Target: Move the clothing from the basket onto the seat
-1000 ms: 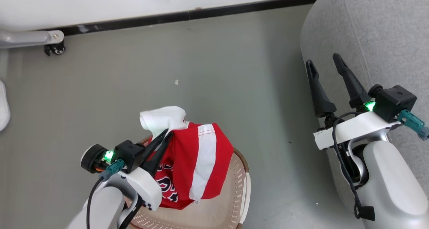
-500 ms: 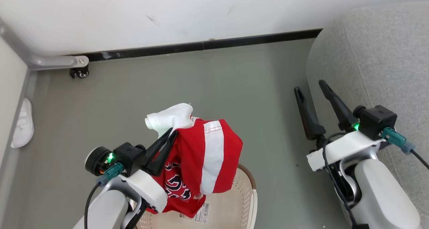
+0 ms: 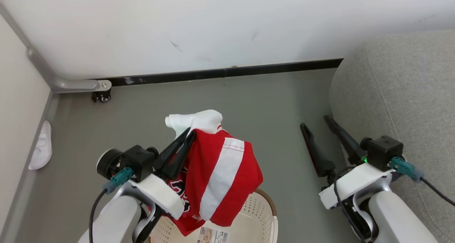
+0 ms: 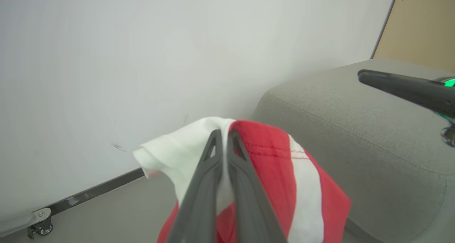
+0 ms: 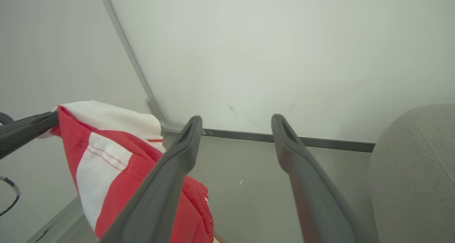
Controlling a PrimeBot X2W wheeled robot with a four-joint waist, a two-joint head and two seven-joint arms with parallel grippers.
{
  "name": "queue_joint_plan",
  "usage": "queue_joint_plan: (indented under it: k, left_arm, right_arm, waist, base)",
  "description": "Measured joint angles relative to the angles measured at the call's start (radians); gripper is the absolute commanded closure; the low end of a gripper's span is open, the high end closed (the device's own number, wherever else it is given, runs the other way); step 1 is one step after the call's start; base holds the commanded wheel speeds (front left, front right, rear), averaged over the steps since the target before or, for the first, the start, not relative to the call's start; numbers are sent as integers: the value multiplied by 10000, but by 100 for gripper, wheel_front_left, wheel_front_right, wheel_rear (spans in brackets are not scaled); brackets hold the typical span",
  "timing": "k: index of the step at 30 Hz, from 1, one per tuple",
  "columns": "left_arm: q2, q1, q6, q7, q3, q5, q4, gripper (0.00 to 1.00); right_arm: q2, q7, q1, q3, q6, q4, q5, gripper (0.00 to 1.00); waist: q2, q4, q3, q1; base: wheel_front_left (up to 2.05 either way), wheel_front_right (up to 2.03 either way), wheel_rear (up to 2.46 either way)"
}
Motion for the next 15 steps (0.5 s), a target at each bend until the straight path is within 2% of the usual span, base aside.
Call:
queue_joint_plan:
  k: [9, 15]
  left_arm:
    - [-35, -469, 0, 295, -65, -182, -203, 100]
    - [-81, -708, 0, 537, -157, -230, -426, 100]
  right_arm:
    - [-431, 2, 225, 1806, 0, -21, 761, 0]
    - [-721, 2, 358, 2566, 0, -21, 1028, 0]
  waist:
    - [0, 113, -425, 0]
    - [0, 164, -619, 1]
  base:
    - [0, 0, 0]
    - [0, 0, 0]
